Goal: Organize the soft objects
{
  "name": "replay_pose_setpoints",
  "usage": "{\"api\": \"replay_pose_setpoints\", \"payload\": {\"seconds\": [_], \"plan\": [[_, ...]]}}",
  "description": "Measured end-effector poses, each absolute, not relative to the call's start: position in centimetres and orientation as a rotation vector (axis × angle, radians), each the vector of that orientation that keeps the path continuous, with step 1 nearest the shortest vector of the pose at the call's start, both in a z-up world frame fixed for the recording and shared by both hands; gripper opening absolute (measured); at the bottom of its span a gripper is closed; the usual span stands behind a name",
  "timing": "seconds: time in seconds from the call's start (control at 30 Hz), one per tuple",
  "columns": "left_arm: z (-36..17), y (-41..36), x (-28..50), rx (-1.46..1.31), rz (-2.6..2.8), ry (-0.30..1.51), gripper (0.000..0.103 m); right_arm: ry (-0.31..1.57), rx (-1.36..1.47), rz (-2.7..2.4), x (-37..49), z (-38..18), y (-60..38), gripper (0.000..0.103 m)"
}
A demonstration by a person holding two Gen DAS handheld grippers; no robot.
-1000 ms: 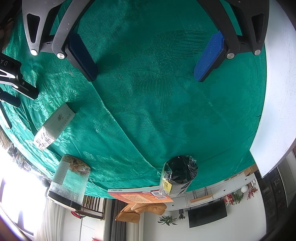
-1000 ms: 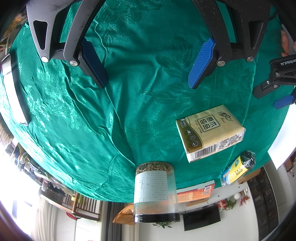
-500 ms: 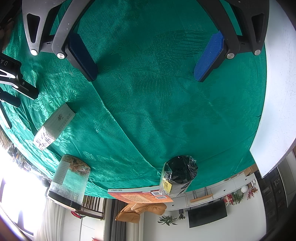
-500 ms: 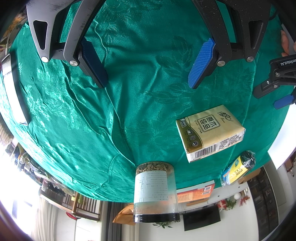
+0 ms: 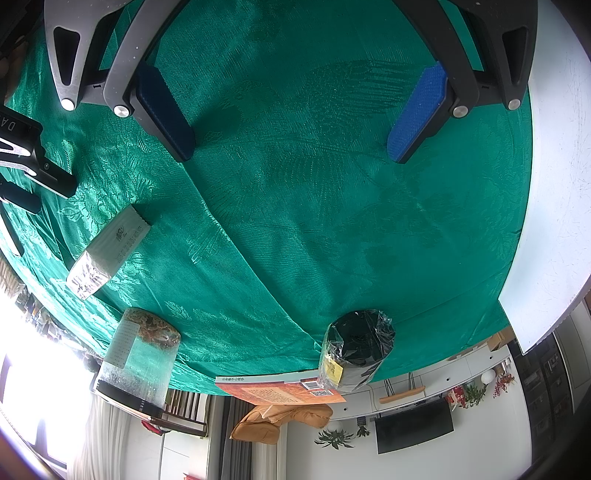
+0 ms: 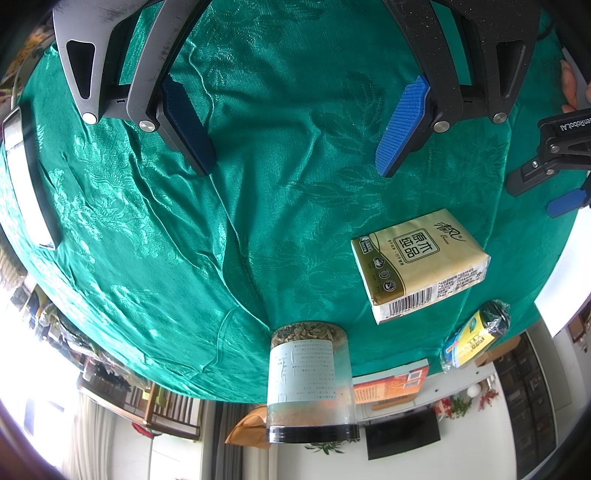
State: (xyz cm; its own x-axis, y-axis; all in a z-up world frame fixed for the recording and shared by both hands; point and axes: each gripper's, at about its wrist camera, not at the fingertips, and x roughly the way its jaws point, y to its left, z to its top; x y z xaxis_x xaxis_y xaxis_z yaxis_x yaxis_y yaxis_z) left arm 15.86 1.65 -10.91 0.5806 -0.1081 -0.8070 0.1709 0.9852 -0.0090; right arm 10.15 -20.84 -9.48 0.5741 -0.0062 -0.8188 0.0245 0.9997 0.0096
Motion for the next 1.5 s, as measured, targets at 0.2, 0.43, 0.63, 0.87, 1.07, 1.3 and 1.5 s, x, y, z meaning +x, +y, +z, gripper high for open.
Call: {"api": "replay_pose_setpoints", "payload": {"seconds": [0.2, 0.43, 0.63, 0.87, 1.07, 1.3, 1.5], "plan": [[-10.9, 1.6, 15.9, 0.072, -0.163, 0.937, 0.103, 0.847, 0.21, 0.098, 9.7, -7.5, -22.8, 0.089], [-10.9, 1.6, 15.9, 0.072, -0.163, 0.937, 0.103, 0.728, 0.239, 0.184, 14.1, -3.7, -21.1, 0.09], [-10.9, 1.6, 15.9, 0.071, -0.164, 0.937, 0.103, 0.837, 0.078, 0.2, 16.6, -6.5, -18.9, 0.089], [-10.9, 1.6, 15.9, 0.072, -0.162, 0.937, 0.103, 0.723, 0.286, 0.075, 9.7, -5.5, -26.4, 0.089], [-10.9, 1.6, 16.0, 0.072, -0.162, 0.937, 0.103, 0.746, 0.197, 0.25, 10.0, -5.4, -22.4, 0.091], [-10.9, 1.6, 16.0, 0.072, -0.162, 0.937, 0.103, 0.842, -0.043, 0.168, 11.1, -7.5, -19.5, 0.089], [-10.9, 1.6, 16.0, 0.072, -0.161, 0.937, 0.103, 0.737, 0.278, 0.04, 10.1, -5.6, -26.4, 0.09]]}}
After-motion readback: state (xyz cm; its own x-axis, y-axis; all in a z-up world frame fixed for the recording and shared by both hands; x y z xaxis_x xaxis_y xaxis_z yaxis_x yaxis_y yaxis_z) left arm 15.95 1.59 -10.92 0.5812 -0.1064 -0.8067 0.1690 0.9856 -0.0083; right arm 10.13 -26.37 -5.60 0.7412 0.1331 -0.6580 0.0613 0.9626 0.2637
